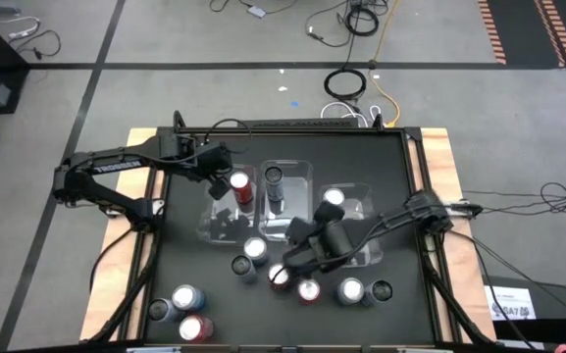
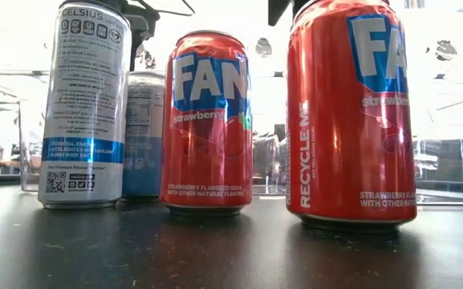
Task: Sort soda cans
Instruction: Adjust the middle right transparent bin on the table
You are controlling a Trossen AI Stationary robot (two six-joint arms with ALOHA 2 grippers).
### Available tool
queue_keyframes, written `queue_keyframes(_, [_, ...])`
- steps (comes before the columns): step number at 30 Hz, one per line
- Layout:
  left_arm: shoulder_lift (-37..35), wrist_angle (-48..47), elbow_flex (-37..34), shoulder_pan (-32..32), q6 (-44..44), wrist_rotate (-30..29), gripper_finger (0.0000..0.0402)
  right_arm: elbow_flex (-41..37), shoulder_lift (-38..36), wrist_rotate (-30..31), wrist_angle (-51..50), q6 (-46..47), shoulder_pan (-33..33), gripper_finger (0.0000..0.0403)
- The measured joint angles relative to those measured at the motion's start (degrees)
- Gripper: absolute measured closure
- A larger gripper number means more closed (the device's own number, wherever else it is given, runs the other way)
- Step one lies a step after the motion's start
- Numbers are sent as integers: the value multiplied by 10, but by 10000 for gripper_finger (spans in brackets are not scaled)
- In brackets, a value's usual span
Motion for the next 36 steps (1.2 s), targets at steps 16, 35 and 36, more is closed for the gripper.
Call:
queue_keyframes(16, [0,65,0,0,-16,0,9,-474,-400,8,208,-28,-127,57])
queue_keyframes(35, [0,132,0,1,-16,-6,9,-638,-488,-283,328,-397,-490,57])
queue_keyframes(36, [0,137,0,1,-16,-6,9,-636,-486,-291,328,-415,-499,57])
